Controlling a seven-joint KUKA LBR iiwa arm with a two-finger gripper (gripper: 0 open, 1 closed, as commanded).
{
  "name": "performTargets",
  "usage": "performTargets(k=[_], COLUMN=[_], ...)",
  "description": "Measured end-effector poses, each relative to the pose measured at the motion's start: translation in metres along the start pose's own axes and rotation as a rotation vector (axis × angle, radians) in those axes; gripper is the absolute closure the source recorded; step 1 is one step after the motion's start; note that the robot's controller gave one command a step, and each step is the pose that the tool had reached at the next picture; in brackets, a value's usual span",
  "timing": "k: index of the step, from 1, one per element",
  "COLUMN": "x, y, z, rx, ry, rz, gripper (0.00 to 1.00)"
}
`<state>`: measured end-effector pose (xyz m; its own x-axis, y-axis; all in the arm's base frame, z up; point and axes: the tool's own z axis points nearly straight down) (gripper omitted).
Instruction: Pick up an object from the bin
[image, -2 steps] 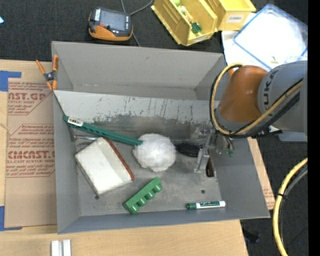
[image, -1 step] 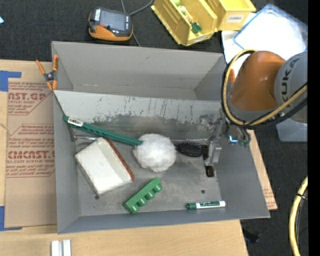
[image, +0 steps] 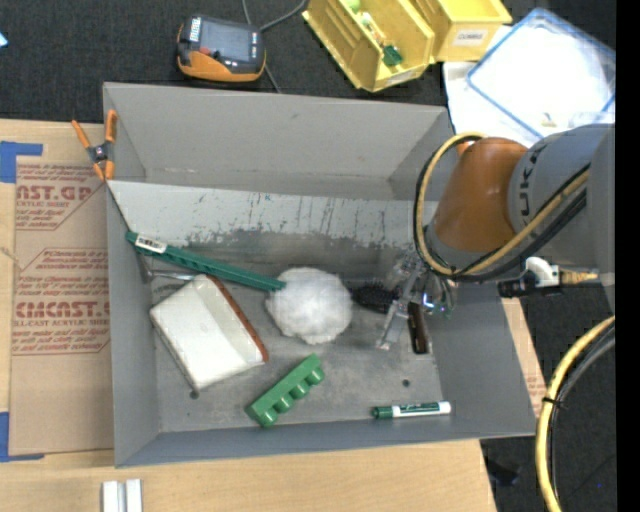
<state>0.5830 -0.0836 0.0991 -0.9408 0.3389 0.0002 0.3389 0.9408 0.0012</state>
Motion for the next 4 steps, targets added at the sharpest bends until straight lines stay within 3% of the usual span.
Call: performTargets(k=[1,2,4], x=[-0.017,-0.010,-0.008], y=[-0.012,-0.002,-0.002], z=[0.028,0.027,0.012], rx=[-0.003,0.000,0.001], ry=[-0.031,-0.007,-0.003], rz=[-0.204,0.288,0.286], gripper=[0.00,1.00,1.00])
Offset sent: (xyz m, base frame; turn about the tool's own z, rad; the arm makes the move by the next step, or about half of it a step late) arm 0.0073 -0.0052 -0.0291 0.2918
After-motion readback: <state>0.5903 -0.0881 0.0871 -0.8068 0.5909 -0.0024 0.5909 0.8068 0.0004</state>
